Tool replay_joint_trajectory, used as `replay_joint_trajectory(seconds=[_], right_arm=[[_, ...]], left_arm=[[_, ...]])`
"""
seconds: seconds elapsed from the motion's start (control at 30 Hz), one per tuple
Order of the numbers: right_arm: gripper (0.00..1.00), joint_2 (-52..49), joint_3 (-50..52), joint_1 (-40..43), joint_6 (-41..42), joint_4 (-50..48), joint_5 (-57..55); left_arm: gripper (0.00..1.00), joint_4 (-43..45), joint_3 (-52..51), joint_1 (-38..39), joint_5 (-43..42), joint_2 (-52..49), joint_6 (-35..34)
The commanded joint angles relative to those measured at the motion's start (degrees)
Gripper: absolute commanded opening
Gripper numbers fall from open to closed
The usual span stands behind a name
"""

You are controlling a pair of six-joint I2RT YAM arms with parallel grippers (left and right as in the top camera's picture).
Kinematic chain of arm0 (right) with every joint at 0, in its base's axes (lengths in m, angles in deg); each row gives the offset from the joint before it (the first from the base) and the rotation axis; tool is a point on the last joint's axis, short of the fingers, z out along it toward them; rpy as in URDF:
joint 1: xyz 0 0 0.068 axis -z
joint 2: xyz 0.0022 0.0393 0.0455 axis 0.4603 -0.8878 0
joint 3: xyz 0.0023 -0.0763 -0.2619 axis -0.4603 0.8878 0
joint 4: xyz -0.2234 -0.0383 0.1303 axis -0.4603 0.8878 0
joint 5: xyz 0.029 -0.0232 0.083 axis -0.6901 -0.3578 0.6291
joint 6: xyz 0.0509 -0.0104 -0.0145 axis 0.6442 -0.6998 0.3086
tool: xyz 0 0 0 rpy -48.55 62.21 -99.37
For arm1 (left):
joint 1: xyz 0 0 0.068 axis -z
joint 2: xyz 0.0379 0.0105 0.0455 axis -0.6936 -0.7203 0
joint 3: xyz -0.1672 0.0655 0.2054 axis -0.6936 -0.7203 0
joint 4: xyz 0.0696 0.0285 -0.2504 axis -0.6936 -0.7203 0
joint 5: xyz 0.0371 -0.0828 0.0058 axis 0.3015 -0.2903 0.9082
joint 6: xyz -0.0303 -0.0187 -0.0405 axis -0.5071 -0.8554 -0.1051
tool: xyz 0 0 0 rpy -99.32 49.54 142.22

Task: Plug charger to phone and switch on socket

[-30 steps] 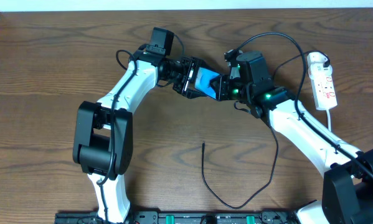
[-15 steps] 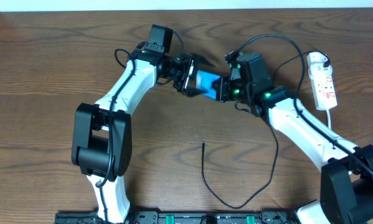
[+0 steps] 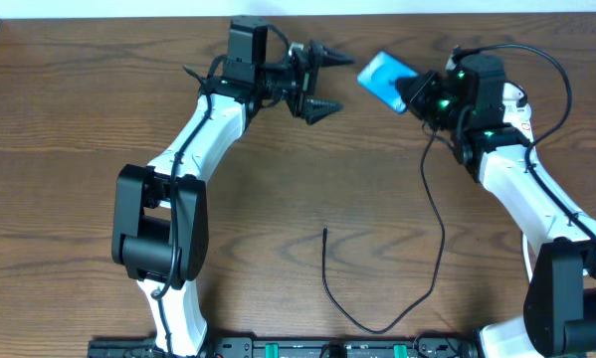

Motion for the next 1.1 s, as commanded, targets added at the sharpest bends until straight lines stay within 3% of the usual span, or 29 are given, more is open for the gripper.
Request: replay_joint_trajectory(seconds=[0.0,0.23,0.53,0.73,1.07], right_arm=[[0.01,0.8,-1.3,0.0,16.3,-4.7,7.7],[0.01,0.8,-1.3,-0.7,30.5,-10.0,10.6],[0.01,0.8,-1.3,-3.5,38.6,-14.8,10.3],[0.01,0.8,-1.3,-4.7,39.1,-16.3,10.5],[0.01,0.8,-1.3,-5.2,39.1,-16.3,11.8]], left_arm=[[0.9,4.5,0.5,-0.2,7.3,1.9,-1.4],[0.9,12.9,0.5,-0.1,20.1,1.9,-1.4],[0.91,15.3,0.5,2.9,34.1,1.9,0.7],[0.91,15.3,0.5,5.5,38.3,1.9,3.0],[0.9,15.7,0.5,5.8,38.2,1.9,2.7]])
